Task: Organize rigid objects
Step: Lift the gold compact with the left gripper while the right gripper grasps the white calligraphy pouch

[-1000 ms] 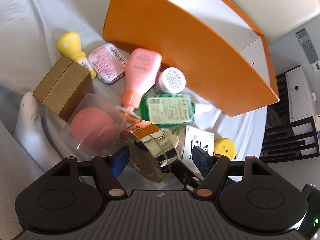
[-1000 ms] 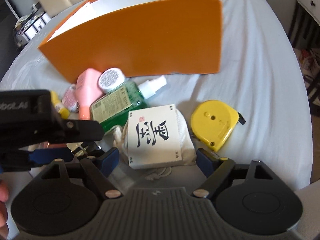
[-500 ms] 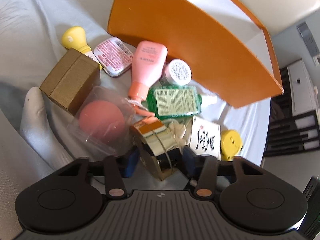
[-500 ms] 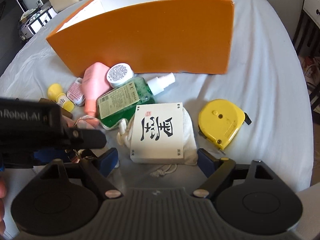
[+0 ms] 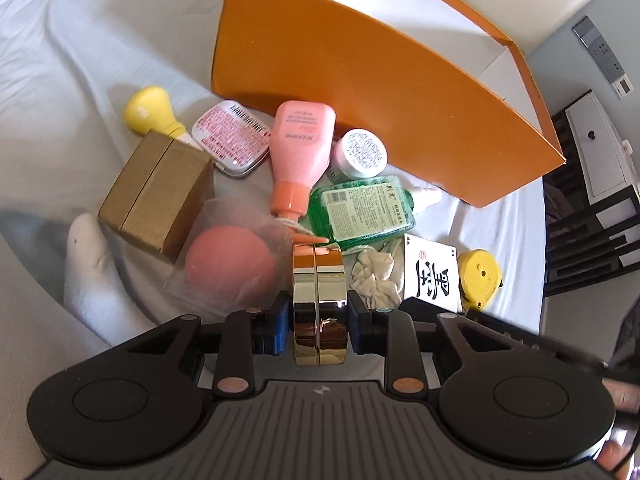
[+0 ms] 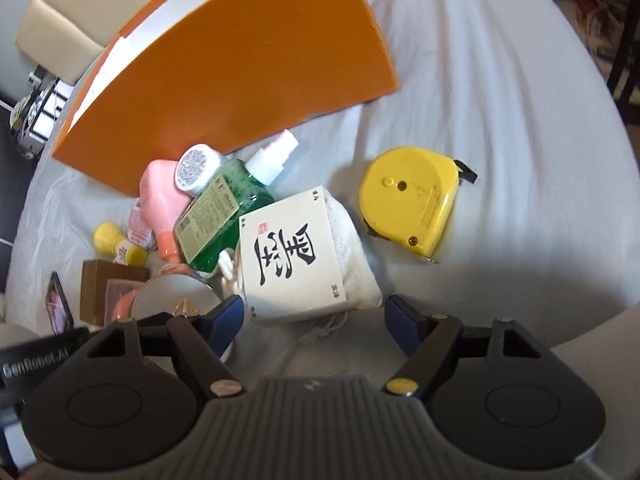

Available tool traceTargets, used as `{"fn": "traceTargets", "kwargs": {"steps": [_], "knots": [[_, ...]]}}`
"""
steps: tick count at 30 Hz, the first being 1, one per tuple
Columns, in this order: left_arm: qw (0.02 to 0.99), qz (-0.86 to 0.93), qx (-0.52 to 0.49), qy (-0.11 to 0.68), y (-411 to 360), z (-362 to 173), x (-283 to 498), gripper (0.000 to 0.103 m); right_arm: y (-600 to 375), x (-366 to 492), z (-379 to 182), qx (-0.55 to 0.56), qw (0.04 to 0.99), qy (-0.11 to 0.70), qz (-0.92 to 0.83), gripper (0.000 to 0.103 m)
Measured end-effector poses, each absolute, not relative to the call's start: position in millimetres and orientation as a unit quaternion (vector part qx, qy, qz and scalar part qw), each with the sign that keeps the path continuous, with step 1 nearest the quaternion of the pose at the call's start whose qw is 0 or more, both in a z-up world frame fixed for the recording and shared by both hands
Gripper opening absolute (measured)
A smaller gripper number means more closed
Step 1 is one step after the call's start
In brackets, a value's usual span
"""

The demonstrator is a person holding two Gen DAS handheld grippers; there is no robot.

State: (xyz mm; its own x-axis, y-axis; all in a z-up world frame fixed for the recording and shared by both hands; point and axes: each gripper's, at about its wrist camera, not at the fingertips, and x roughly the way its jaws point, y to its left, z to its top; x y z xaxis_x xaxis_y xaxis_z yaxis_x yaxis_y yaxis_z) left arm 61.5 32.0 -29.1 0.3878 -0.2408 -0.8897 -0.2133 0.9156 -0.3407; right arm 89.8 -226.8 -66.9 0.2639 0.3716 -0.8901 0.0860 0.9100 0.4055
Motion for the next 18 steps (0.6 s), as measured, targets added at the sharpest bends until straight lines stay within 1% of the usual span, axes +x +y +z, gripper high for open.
{"fn": "traceTargets", "kwargs": {"steps": [2, 5, 6, 8, 11, 15, 18], "knots": [[0.809, -0.011, -0.201, 0.552, 31.4, -29.6, 62.4, 0.032, -230.6, 95.8, -73.1, 0.215, 0.759, 0.608, 0.089, 0.075], [0.811, -0.014, -0.200, 0.550, 31.2, -30.4, 64.2, 0.032, -231.5, 100.4, -80.0, 0.241, 0.748, 0.612, 0.086, 0.071], [0.811, -0.015, -0.201, 0.549, 31.6, -30.4, 64.2, 0.032, -231.9, 100.5, -80.5, 0.248, 0.747, 0.611, 0.086, 0.067], [0.811, -0.017, -0.203, 0.548, 32.4, -30.1, 63.7, 0.032, -233.8, 98.5, -79.7, 0.259, 0.747, 0.605, 0.091, 0.065], [0.812, -0.018, -0.204, 0.546, 33.8, -29.4, 61.9, 0.032, -233.4, 89.3, -70.4, 0.247, 0.767, 0.584, 0.098, 0.063], [0.813, -0.023, -0.205, 0.545, 35.2, -29.4, 58.9, 0.032, -223.0, 68.2, -45.8, 0.185, 0.830, 0.517, 0.102, 0.062], [0.814, -0.024, -0.202, 0.544, 34.3, -29.3, 60.1, 0.032, -219.8, 55.3, -30.7, 0.146, 0.860, 0.479, 0.102, 0.062]]}}
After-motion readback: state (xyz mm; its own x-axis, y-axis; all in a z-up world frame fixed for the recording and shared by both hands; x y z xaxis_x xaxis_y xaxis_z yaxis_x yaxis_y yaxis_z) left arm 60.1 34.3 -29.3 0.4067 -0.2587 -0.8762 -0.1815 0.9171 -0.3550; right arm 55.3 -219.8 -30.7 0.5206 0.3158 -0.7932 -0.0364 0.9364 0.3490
